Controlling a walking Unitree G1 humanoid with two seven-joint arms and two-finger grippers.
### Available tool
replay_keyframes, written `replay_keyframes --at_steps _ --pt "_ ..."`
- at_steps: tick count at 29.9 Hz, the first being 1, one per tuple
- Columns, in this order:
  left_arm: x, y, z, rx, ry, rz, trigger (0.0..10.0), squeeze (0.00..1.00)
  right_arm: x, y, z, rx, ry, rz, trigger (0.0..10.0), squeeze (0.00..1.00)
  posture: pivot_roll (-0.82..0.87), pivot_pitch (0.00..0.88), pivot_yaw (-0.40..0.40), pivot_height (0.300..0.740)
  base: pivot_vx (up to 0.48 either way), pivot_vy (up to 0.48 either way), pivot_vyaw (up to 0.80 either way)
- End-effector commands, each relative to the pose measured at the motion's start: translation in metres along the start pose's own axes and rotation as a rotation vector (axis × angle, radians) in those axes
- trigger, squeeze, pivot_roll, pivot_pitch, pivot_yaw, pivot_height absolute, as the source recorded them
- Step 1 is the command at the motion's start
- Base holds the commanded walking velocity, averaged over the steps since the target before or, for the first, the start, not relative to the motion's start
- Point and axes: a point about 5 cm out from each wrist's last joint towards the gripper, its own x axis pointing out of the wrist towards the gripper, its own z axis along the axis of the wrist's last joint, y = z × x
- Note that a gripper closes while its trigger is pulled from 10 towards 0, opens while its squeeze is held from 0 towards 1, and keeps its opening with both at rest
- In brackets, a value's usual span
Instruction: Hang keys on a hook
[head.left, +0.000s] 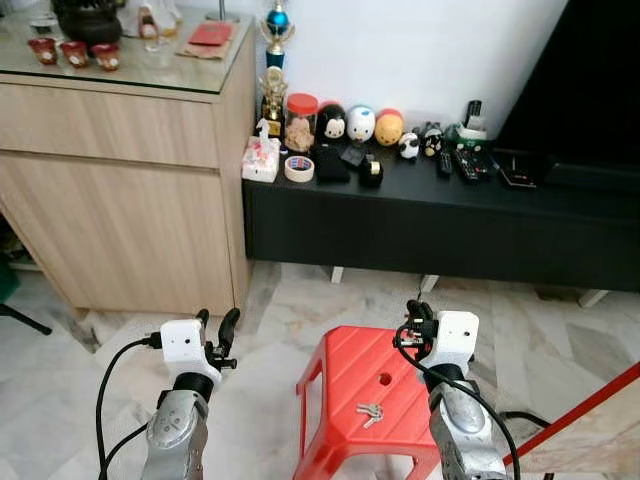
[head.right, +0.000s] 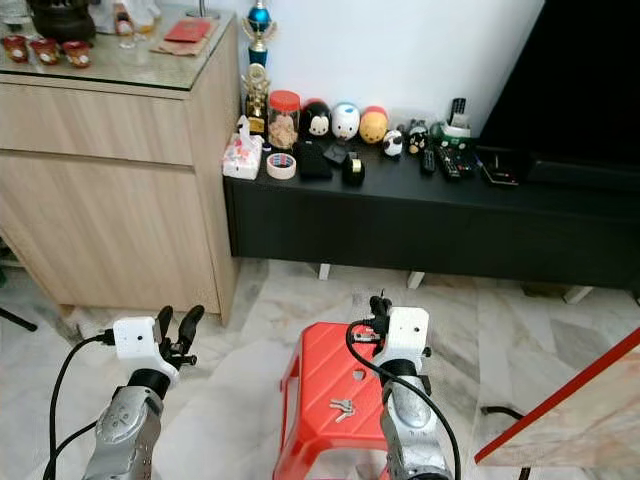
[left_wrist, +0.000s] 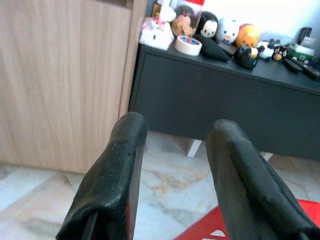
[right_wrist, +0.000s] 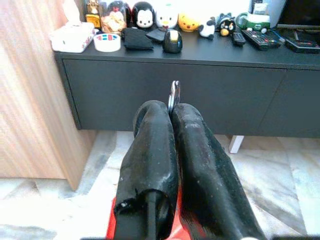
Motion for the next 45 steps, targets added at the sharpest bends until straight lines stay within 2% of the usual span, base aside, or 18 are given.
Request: replay_keyframes --at_steps 1,19,45 --pt "0.0013 -0.0035 0.0006 -0.012 -0.008 -0.01 10.0 0.0 0.0002 -0.0042 -0.0012 -0.005 0.01 -0.014 10.0 0.0 0.05 0.0 -0.13 0.74 -0.251 0.0 0.0" --pt "0.0043 -0.0059 0.0021 -0.014 -0.017 -0.013 10.0 0.0 0.0019 -0.0087 -0.0009 -0.011 0.016 -0.023 10.0 0.0 0.05 0.0 -0.132 0.74 -0.259 0.0 0.0" --pt "0.0002 -0.0041 0.0004 -0.006 -0.013 -0.021 10.0 0.0 -0.0004 -0.0091 -0.0031 -0.009 0.018 -0.026 10.0 0.0 0.06 0.0 -0.119 0.74 -0.24 0.0 0.0"
